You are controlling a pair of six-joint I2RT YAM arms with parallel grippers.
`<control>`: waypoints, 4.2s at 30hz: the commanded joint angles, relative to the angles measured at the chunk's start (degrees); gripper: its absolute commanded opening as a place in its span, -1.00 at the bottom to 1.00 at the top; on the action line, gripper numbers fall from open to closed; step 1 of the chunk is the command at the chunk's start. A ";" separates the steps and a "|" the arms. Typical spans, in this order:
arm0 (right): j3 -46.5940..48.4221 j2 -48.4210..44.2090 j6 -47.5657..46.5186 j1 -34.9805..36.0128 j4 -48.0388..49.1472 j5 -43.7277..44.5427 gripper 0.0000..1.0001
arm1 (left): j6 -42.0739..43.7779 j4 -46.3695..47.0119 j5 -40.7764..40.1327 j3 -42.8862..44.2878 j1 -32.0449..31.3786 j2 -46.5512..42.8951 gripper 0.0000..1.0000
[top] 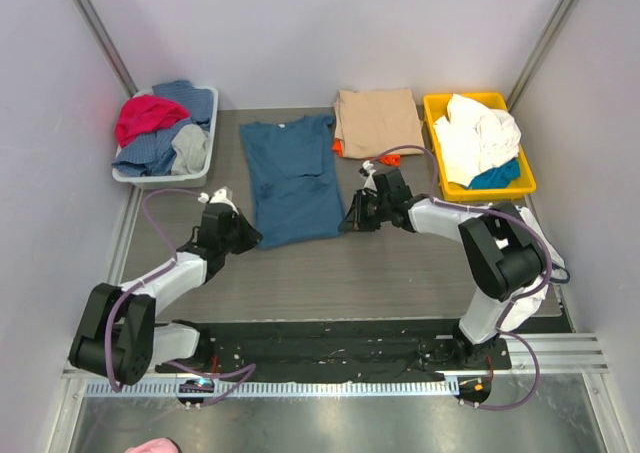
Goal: Fold and stack the t-shirts
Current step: Fold the tshirt
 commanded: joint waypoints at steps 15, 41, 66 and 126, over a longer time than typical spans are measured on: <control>-6.70 -12.51 -2.41 1.21 -9.28 -1.68 -0.98 | -6.83 -10.29 2.05 -7.45 -2.14 -16.99 -1.00; -18.40 -31.84 11.48 21.15 -14.20 9.13 -0.98 | -23.34 -42.37 -5.51 -8.60 -16.36 -51.29 -1.00; -18.76 -39.49 16.76 27.49 -18.16 14.84 -0.98 | -20.28 -51.18 -7.89 2.75 -21.83 -53.05 -1.00; 27.30 2.60 2.52 2.35 -7.09 14.15 -0.98 | -0.69 -6.18 -7.72 24.02 0.31 3.55 -1.00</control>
